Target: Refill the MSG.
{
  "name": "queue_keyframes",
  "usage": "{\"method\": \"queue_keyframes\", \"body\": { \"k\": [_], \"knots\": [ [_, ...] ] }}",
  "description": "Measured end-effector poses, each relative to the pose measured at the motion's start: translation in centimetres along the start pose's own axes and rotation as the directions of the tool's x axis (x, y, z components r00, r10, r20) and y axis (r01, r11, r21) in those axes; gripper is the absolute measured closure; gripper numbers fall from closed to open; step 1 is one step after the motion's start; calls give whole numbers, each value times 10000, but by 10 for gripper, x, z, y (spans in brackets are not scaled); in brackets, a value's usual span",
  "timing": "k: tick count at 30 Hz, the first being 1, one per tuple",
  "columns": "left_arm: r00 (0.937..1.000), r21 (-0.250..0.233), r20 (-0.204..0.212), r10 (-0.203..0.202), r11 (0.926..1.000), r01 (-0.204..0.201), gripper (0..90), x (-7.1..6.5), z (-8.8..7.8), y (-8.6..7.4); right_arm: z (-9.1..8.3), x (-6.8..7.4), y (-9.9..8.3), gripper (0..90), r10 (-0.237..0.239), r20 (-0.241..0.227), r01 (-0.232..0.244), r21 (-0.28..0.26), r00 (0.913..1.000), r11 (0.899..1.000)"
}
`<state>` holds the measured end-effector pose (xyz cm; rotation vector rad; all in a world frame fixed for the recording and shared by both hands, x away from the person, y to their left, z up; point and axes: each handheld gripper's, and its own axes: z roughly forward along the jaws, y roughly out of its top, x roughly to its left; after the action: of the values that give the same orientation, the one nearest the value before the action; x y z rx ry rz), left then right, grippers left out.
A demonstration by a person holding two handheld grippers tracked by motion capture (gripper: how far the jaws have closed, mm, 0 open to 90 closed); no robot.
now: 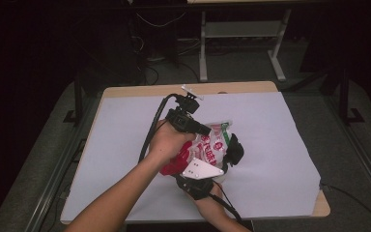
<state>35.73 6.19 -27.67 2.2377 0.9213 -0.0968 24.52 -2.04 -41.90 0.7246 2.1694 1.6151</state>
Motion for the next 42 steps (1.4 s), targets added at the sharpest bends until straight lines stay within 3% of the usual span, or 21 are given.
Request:
{"method": "queue_keyframes", "body": {
  "k": [42],
  "knots": [
    [9999,-61,19,-120,9999,120,898,-1,1,-1,1,2,1,900,-70,-82,70,-33,9999,10000]
  ]
}}
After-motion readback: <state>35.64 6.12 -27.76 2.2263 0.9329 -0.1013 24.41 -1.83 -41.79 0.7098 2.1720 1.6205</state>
